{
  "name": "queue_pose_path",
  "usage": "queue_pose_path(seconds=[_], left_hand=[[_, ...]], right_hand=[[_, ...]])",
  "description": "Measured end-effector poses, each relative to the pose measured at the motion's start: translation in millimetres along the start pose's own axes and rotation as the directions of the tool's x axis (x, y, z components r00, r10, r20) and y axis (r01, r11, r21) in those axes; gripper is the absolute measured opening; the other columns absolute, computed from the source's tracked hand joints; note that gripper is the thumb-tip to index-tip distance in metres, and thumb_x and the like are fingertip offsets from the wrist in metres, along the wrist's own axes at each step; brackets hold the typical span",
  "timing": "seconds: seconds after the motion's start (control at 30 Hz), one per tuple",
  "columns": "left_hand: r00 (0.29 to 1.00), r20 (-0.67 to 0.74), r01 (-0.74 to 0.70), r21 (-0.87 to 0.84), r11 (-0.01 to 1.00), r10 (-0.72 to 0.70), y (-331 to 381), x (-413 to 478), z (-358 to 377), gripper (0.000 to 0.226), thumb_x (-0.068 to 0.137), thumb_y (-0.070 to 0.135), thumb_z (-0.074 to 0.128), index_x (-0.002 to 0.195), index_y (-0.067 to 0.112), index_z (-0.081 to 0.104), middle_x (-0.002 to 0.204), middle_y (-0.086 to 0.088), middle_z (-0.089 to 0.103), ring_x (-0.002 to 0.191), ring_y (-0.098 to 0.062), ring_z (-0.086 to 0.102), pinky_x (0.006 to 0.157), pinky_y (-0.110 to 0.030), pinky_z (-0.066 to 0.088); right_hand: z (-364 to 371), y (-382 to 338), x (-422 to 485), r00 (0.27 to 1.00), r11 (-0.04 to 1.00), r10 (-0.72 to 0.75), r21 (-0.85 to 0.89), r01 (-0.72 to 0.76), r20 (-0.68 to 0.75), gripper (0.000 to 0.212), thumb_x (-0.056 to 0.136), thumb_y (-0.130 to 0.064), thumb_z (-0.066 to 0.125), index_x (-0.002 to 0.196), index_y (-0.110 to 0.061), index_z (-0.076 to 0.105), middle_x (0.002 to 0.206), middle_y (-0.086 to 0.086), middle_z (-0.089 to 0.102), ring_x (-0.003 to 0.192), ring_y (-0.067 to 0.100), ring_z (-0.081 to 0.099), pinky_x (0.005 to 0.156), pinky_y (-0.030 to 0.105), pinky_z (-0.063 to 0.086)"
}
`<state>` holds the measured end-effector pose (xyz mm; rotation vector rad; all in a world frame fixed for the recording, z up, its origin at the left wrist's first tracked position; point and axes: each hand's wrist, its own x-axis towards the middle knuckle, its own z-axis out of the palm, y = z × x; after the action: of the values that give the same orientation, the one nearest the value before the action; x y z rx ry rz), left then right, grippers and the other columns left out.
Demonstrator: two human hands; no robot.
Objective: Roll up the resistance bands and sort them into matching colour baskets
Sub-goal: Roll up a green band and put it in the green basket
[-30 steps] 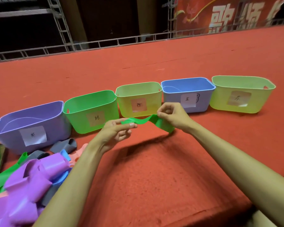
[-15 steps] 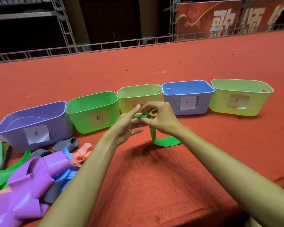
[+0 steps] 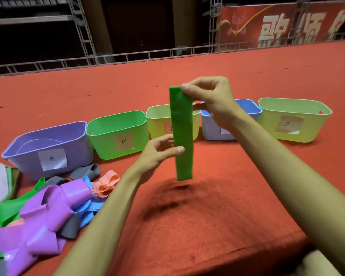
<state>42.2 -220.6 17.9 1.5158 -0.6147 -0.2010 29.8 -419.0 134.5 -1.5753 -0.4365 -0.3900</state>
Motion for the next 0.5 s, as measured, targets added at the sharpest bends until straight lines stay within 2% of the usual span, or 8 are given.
queue_pose_path(seconds=[0.07,0.13,0.2,0.23,0.33,0.37,0.43,0.5], left_hand=[[0.998,-0.028,0.06,-0.01,0.998,-0.06,-11.4,-13.2,8.2,0.034,0.082,0.02,0.082,0.115,0.012,0.077,0.123,-0.016,0.074,0.108,-0.02,0.066,0.097,-0.031,0.05],[0.985,-0.085,0.152,-0.004,0.988,-0.152,-23.9,-28.3,19.0,0.031,0.081,0.028,0.087,0.106,0.011,0.08,0.112,-0.018,0.077,0.096,-0.024,0.067,0.089,-0.04,0.048],[0.955,-0.174,0.238,-0.036,0.971,-0.24,-35.9,-43.5,30.2,0.046,0.076,0.04,0.088,0.102,0.003,0.08,0.093,-0.014,0.077,0.08,-0.023,0.065,0.079,-0.041,0.049],[0.939,-0.202,0.27,-0.059,0.961,-0.277,-40.9,-52.0,35.3,0.048,0.076,0.044,0.086,0.101,0.003,0.08,0.085,-0.011,0.073,0.074,-0.021,0.061,0.072,-0.037,0.049],[0.904,-0.209,0.355,-0.118,0.928,-0.372,-51.6,-78.7,45.9,0.028,0.089,0.032,0.07,0.099,0.009,0.083,0.073,0.001,0.064,0.064,-0.009,0.053,0.057,-0.023,0.042],[0.889,-0.203,0.388,-0.14,0.911,-0.41,-54.0,-86.5,48.3,0.025,0.093,0.026,0.067,0.102,0.007,0.082,0.073,0.003,0.066,0.062,-0.005,0.053,0.055,-0.019,0.042],[0.836,-0.201,0.479,-0.185,0.858,-0.51,-56.2,-100.2,51.5,0.022,0.098,0.018,0.066,0.106,0.003,0.079,0.079,0.001,0.072,0.062,-0.002,0.06,0.055,-0.015,0.047],[0.778,-0.201,0.554,-0.229,0.801,-0.596,-56.0,-110.7,52.4,0.019,0.098,0.016,0.068,0.104,0.0,0.078,0.083,-0.003,0.075,0.064,-0.002,0.066,0.054,-0.016,0.053]], right_hand=[[-1.7,-5.0,10.7,0.999,0.998,0.024,0.055,-0.023,-0.023,0.012,0.094,-0.014,0.074,0.084,-0.009,0.074,0.077,0.005,0.075,0.069,0.019,0.069,0.061,0.03,0.057],[-0.8,5.6,21.8,0.995,0.99,0.087,0.113,-0.081,-0.049,0.011,0.094,-0.012,0.074,0.084,-0.007,0.073,0.08,0.008,0.075,0.072,0.021,0.072,0.062,0.032,0.06],[2.1,31.0,30.3,0.979,0.969,0.188,0.177,-0.173,-0.072,0.009,0.093,-0.006,0.074,0.085,-0.002,0.071,0.08,0.012,0.074,0.072,0.023,0.072,0.064,0.032,0.063],[2.9,48.4,33.6,0.965,0.954,0.248,0.194,-0.227,-0.088,0.008,0.092,-0.004,0.074,0.085,-0.001,0.07,0.081,0.015,0.072,0.073,0.025,0.069,0.063,0.03,0.062],[1.7,104.8,36.5,0.901,0.897,0.413,0.231,-0.377,-0.135,0.01,0.089,-0.002,0.076,0.082,0.001,0.07,0.09,0.025,0.066,0.088,0.032,0.054,0.063,0.031,0.05],[0.6,121.3,35.5,0.878,0.874,0.458,0.247,-0.418,-0.138,0.009,0.09,-0.001,0.076,0.084,0.002,0.07,0.091,0.026,0.066,0.087,0.032,0.055,0.065,0.032,0.049],[-0.5,149.3,30.9,0.841,0.835,0.526,0.267,-0.482,-0.125,0.008,0.091,-0.001,0.074,0.088,0.003,0.068,0.089,0.023,0.07,0.069,0.026,0.066,0.064,0.029,0.055],[-0.2,170.9,24.1,0.815,0.803,0.569,0.289,-0.522,-0.11,0.005,0.092,0.001,0.072,0.091,0.004,0.068,0.081,0.017,0.074,0.063,0.019,0.073,0.061,0.027,0.06]])
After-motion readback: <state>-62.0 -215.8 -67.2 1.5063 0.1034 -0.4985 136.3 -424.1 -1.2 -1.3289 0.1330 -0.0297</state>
